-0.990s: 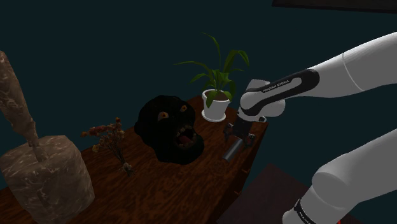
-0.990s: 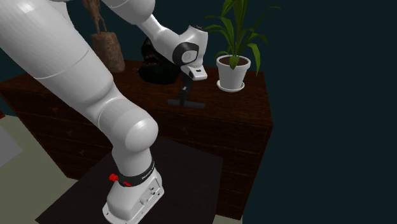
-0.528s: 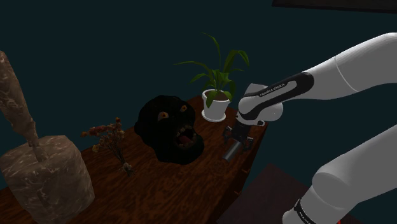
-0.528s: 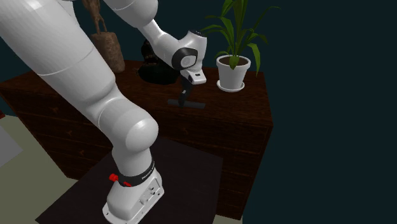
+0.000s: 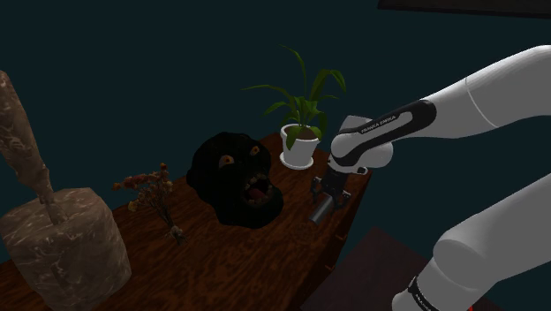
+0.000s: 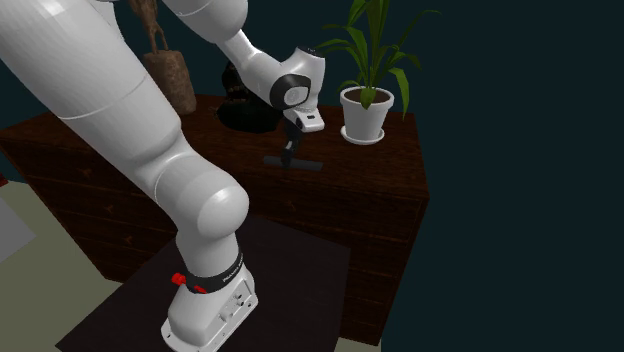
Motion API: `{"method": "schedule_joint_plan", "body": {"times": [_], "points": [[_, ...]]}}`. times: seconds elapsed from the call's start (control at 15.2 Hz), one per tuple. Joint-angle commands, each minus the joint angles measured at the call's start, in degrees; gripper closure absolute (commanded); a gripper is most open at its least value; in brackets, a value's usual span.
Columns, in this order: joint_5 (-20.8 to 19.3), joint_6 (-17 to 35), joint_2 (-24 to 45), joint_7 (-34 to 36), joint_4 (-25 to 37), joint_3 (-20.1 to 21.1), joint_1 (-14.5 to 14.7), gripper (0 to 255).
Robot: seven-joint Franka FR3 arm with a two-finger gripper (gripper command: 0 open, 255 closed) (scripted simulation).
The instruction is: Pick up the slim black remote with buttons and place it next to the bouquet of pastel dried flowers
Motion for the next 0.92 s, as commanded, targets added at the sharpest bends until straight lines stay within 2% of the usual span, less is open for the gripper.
{"method": "schedule_joint_plan", "body": {"times": [0.0,0.26,0.86], "points": [[0.09,0.28,0.28,-0.02,-0.1,0.1,0.07,255],[0.04,0.21,0.23,-0.09,-0.1,0.03,0.03,255],[-1.92,-8.4,-5.77,2.17,2.67,-0.56,-0.59,255]]}}
